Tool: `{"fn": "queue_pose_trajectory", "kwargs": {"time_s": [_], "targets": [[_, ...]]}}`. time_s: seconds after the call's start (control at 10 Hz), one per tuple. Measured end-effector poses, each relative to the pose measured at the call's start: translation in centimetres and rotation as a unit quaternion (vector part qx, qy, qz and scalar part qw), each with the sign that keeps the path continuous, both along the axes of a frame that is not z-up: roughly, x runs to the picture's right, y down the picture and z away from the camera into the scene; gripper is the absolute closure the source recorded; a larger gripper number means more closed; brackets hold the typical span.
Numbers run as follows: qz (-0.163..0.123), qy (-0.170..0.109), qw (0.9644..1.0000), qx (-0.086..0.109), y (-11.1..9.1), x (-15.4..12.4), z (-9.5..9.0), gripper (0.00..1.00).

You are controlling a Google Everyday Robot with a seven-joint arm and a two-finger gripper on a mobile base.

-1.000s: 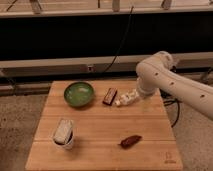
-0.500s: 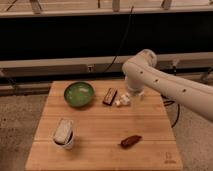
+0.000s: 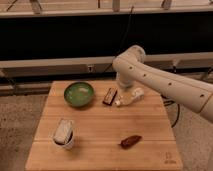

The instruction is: Push the ceramic bowl across the table

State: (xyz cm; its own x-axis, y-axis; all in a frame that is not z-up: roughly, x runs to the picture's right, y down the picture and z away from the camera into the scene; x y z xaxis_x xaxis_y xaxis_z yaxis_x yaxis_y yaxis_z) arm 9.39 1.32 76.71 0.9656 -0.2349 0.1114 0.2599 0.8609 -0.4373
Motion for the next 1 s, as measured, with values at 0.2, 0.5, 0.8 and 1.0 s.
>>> {"fn": "queue_pose_trajectory", "kwargs": {"time_s": [0.2,0.5,0.8,1.0], "targets": [[-0.007,-0.002,1.0,0.002,-0.4,-0.3,0.4,0.2],[-0.019,-0.01,0.9998,0.005,-1.7,-2.5,1.8,0.2],[-0.033,-0.017,0.9993,0.005,-2.0,-4.0,3.2,0.2],[-0.037,-0.019,0.9991,0.005,-2.5,-4.5,3.9,0.2]]}}
